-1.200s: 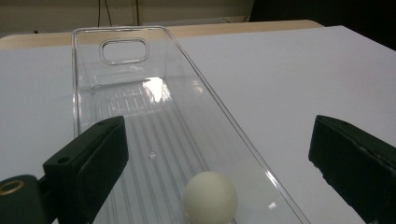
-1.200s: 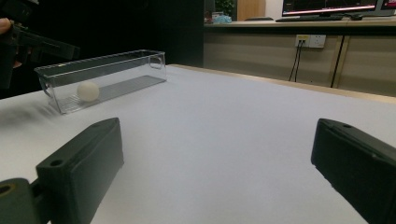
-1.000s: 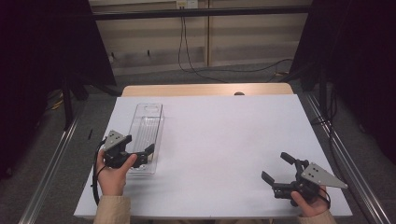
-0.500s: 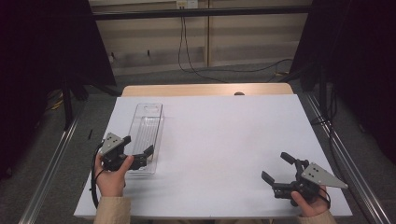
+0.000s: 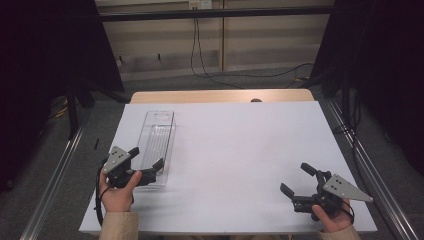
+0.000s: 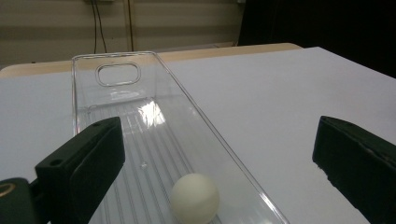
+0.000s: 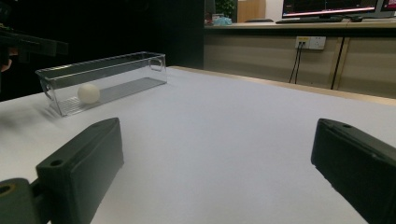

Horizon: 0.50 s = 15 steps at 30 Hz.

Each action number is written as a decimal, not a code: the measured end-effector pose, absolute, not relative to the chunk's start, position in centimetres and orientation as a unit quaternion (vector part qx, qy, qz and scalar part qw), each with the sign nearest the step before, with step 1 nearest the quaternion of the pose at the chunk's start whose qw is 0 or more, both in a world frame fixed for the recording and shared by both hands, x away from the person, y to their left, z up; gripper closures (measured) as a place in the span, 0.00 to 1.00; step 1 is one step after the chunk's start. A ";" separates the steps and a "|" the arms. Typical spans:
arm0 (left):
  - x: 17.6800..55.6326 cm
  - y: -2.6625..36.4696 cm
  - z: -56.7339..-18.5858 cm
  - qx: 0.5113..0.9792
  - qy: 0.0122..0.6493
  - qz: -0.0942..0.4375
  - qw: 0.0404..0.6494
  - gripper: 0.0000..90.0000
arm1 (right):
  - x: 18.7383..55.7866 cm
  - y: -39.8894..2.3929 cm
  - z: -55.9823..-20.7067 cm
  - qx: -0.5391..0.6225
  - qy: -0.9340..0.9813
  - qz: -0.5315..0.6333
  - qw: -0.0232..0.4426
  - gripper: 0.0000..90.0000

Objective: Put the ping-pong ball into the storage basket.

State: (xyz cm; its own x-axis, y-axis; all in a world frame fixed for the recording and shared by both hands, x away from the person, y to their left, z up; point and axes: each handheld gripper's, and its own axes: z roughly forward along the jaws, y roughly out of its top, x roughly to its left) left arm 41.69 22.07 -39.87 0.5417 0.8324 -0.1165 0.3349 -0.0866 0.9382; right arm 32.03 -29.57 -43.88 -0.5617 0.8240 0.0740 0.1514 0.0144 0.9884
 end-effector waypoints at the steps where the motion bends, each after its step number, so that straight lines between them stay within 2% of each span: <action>1: 41.6 22.1 -39.8 0.698 0.417 0.238 0.532 0.03 | 32.0 -29.6 -43.9 0.373 0.654 0.595 0.283 0.02; 15: 40.3 22.8 -40.1 0.691 0.404 0.250 0.546 0.03 | 32.0 -29.6 -43.8 0.372 0.654 0.596 0.281 0.02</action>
State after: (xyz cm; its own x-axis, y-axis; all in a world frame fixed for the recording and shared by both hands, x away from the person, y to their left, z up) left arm 40.29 22.76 -40.07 0.5494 0.8301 -0.0956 0.2851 -0.0786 0.9553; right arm 32.02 -29.59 -43.82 -0.5657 0.8212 0.0754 0.1518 0.0137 0.9883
